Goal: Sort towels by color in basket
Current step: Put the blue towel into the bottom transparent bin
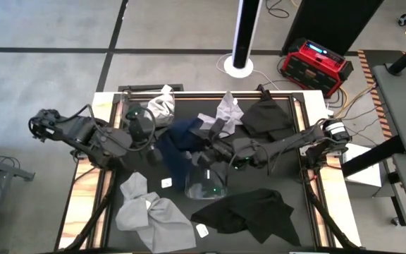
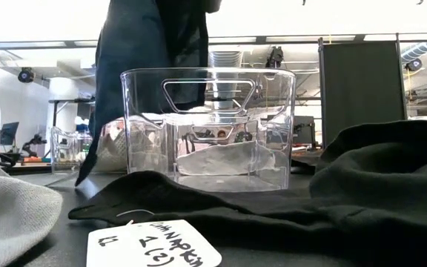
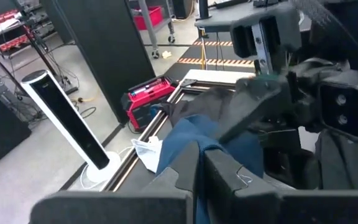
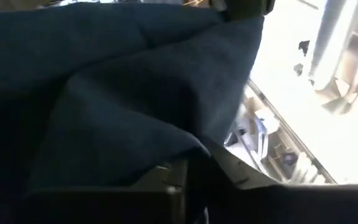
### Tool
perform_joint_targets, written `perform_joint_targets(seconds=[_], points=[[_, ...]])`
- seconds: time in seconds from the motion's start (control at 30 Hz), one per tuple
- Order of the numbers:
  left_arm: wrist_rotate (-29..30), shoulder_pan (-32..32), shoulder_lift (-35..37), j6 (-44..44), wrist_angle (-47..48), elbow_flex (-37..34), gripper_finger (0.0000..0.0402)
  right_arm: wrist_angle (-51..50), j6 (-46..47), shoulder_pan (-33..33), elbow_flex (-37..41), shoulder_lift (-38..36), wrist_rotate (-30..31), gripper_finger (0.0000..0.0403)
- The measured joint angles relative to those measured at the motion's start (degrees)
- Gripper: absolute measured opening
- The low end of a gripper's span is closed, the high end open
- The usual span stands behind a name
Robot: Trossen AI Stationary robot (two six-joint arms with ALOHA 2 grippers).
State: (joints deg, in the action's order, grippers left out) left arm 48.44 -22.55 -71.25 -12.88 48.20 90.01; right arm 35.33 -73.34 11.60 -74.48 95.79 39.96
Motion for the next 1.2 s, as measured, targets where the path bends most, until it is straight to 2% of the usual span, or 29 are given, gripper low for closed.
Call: perform_joint_targets(seconds=[0.17,0.4,0.57,0.73,0.93,1.2], points=[[0.3,0.0,1.1,0.3,6.5,0.3,0.0022,-1.1,2.5,0.0,-2.0,-0.5,0.5,0.0009],[2.4,0.0,2.4,-4.8,15.6,0.3,0.0109,-11.2,13.1,-0.2,-4.7,-5.7,-0.7,0.0008],[3.5,0.0,3.1,-3.6,17.0,0.3,0.0157,-18.0,21.8,-0.8,-5.1,-12.1,-8.2,0.0008],[2.3,0.0,3.3,-3.5,18.0,0.3,0.0169,-23.3,30.0,-1.7,-5.1,-18.8,-15.3,0.0008],[-8.9,0.0,2.9,-1.1,15.9,-1.0,0.0169,-26.4,37.7,-2.7,-5.1,-24.0,-25.2,0.0008],[-10.3,0.1,2.9,7.4,-1.0,-7.9,0.0172,-26.3,38.9,-2.6,-5.1,-26.7,-27.1,0.0008]])
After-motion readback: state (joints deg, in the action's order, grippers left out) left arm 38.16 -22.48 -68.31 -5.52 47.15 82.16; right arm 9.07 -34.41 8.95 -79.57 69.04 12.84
